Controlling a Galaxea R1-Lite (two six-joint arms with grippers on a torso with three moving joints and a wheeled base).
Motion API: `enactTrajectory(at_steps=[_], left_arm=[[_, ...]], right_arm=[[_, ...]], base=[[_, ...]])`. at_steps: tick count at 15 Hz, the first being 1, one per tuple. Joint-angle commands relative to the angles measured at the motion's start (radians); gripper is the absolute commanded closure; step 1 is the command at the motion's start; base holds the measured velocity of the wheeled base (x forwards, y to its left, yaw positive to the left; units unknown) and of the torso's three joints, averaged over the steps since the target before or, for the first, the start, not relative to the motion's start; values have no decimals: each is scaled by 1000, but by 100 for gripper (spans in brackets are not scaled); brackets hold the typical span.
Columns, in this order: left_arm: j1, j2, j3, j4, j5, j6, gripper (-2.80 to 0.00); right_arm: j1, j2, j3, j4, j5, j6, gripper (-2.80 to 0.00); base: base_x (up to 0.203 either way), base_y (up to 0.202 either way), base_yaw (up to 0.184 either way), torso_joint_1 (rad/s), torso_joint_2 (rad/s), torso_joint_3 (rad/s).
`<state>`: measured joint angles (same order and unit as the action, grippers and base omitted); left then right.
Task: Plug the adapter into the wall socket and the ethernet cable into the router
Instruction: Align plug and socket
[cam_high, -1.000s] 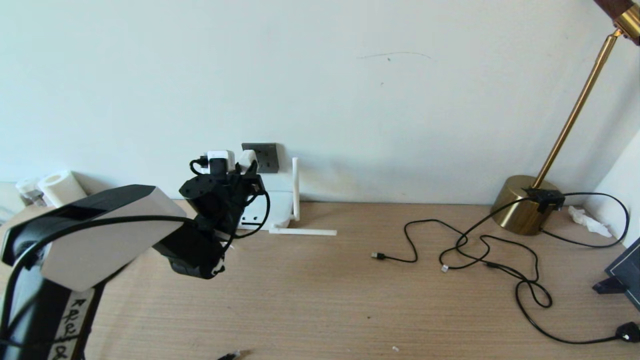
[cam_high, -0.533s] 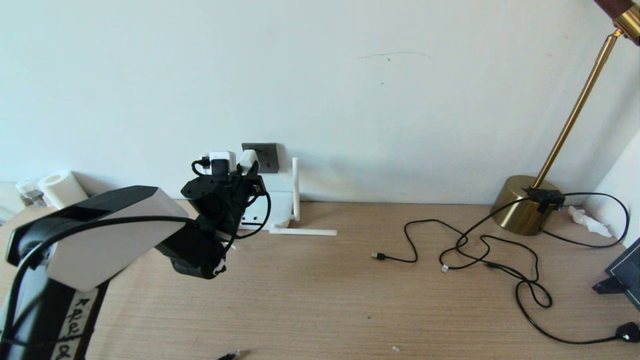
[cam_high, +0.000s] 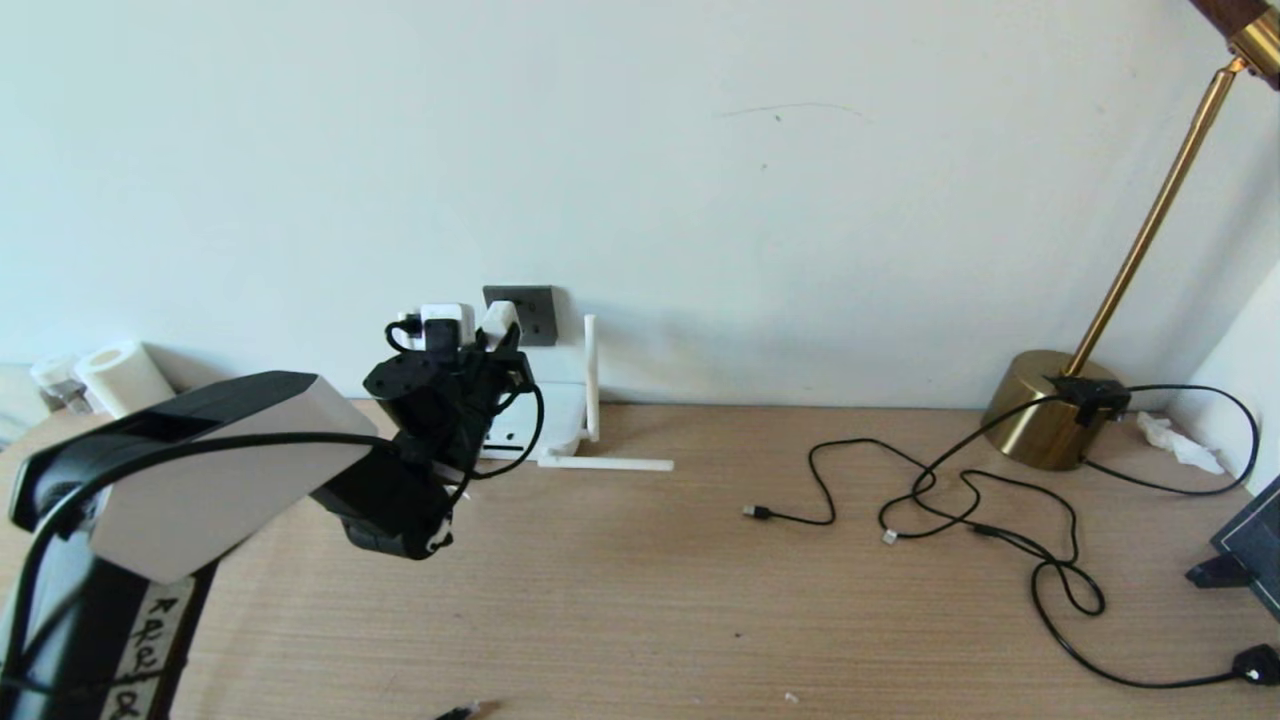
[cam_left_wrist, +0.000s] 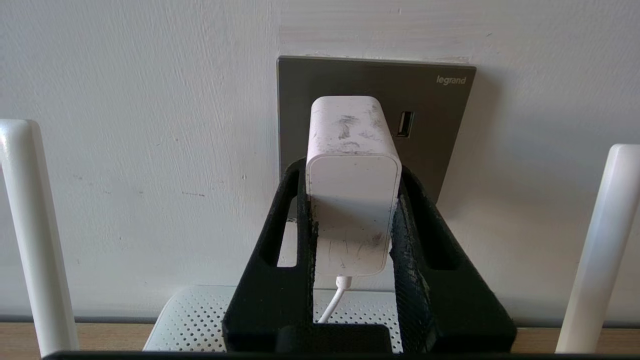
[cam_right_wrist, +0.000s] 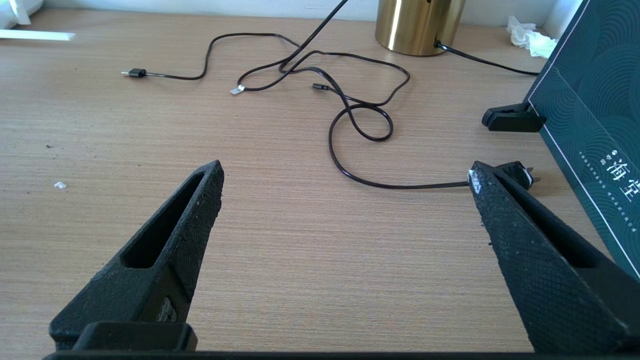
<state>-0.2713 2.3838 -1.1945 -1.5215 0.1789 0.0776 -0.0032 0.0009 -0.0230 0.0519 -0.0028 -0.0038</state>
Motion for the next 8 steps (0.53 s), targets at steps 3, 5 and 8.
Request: enactTrajectory(at_steps=[3,5,8], left_arm=[[0,2,9,-9,2,1,0],[0,5,10,-9,2,1,0],[0,8,7,-9,1,1,0]], right_arm=[[0,1,0,0,0,-1,-280],[0,1,0,0,0,-1,-280],[0,1,0,0,0,-1,-280]], base=[[0,0,0,0,0,0],[0,0,0,0,0,0],[0,0,0,0,0,0]])
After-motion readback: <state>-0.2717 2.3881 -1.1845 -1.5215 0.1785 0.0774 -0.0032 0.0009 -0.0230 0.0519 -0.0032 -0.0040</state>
